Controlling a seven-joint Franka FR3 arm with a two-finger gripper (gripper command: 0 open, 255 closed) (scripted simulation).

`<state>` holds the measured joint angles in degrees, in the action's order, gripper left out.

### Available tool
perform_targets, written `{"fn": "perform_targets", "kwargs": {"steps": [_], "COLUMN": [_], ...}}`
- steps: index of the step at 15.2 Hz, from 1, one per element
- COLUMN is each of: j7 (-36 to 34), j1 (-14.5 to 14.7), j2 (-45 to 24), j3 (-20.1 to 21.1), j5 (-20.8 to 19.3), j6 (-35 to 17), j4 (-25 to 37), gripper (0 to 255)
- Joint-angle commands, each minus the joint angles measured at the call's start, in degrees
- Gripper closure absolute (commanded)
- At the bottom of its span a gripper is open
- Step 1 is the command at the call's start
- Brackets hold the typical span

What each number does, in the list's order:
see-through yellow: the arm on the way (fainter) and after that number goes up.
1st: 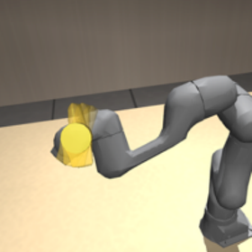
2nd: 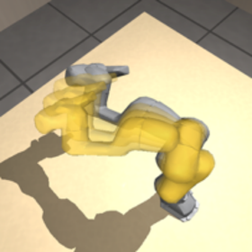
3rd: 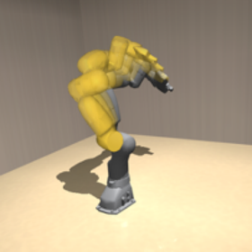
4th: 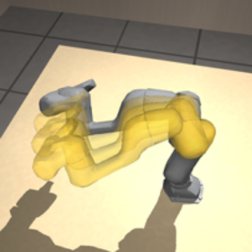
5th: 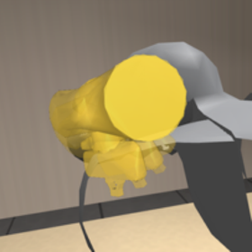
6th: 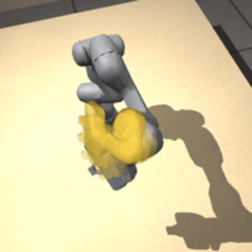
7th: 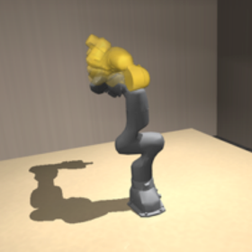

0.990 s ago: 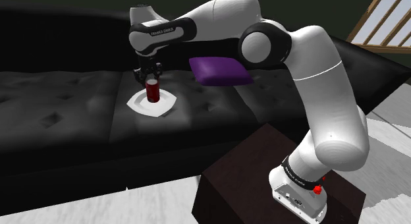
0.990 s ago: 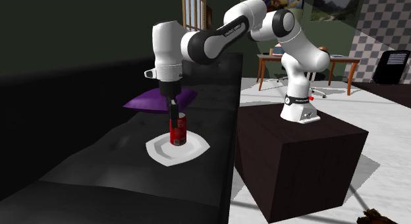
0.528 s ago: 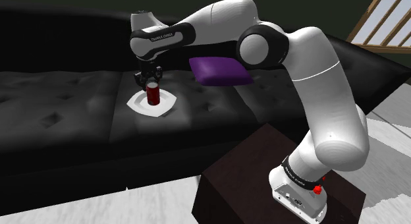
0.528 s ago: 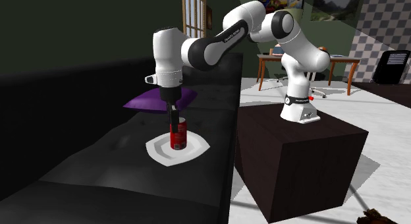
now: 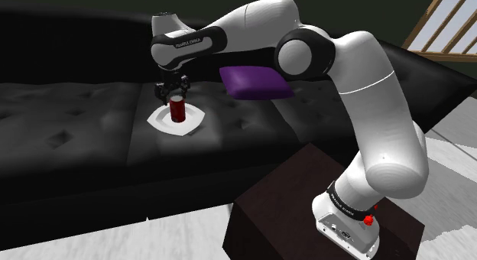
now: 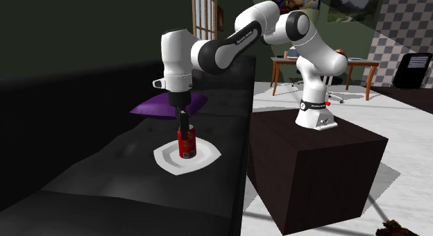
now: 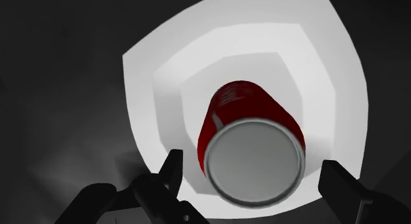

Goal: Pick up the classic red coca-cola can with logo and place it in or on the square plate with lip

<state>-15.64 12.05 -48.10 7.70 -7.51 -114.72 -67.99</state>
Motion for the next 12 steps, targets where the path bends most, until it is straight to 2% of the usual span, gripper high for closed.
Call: {"fn": "perform_targets", "kwargs": {"steps": [1,5,12], "j7": [0.00,0.27,0.27], "j1": [0.00,0.13,0.13], "j2": [0.00,2.39,2.39], "j3": [0.00,0.25,0.25], "j5": [0.00,0.35,0.35], "j6": [0.00,5.64,5.64], "j4": [0.00,3.27,3.27], "gripper": [0,0,0]}}
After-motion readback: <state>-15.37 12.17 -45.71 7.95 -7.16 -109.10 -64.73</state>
